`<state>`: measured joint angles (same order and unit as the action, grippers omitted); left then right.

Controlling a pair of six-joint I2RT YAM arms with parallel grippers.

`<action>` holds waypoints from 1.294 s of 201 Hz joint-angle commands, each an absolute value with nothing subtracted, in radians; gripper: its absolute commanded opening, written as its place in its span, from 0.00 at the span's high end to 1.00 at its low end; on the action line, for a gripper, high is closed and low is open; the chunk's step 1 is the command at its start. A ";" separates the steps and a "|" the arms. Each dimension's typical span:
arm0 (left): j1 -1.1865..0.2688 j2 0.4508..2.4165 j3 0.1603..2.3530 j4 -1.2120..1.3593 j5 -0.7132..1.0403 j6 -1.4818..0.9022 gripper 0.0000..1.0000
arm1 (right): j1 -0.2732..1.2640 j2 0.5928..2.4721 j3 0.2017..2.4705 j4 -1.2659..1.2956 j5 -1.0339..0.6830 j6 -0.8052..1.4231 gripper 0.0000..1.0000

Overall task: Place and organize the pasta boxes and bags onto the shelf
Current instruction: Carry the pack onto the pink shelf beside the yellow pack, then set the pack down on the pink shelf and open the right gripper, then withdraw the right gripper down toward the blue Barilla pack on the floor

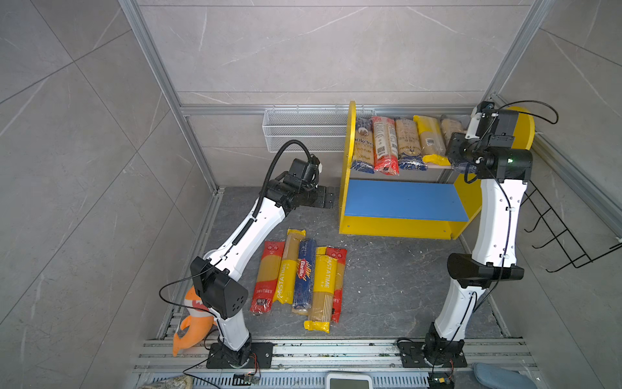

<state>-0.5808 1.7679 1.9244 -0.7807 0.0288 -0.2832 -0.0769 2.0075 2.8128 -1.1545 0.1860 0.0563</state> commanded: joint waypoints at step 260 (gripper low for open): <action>-0.574 1.298 1.452 -0.681 -0.029 -0.372 0.00 | 0.218 1.506 2.289 -1.291 0.172 0.179 0.19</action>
